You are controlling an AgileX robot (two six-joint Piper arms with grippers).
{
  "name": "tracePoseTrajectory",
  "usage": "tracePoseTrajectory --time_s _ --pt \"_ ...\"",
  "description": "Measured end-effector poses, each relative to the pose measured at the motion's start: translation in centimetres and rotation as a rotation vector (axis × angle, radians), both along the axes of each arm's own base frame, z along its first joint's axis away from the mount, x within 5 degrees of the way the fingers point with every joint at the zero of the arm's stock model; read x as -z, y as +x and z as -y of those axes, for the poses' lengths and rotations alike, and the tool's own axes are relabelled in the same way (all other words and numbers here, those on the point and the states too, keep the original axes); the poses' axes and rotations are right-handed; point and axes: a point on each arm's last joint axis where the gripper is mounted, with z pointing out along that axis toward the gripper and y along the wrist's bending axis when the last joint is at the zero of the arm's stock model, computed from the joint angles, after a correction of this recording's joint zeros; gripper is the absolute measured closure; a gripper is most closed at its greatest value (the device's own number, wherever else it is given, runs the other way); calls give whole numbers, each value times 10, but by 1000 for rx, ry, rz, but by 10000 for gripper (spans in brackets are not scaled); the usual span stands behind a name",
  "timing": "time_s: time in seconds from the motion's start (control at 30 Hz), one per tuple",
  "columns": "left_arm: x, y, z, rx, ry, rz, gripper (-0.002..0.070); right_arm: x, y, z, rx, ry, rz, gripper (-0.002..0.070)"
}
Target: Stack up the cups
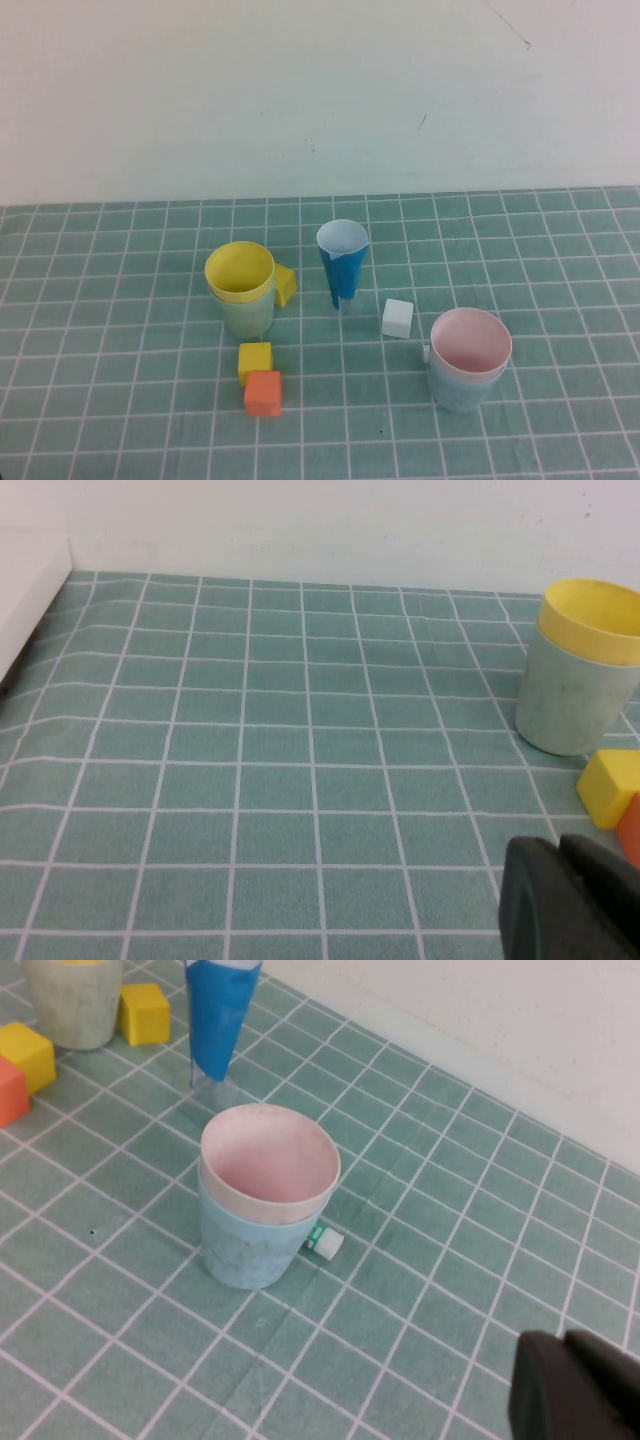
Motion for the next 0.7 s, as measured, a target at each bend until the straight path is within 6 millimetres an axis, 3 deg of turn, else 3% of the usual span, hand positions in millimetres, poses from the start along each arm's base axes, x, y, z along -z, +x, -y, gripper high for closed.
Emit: tracePoseTrajectory --time_s 0.53,0.7 --pt "0 0 0 1 5 -1 676 1 -1 0 0 2 5 678" --pt "0 0 0 1 5 -1 676 17 -10 6 31 8 26 678"
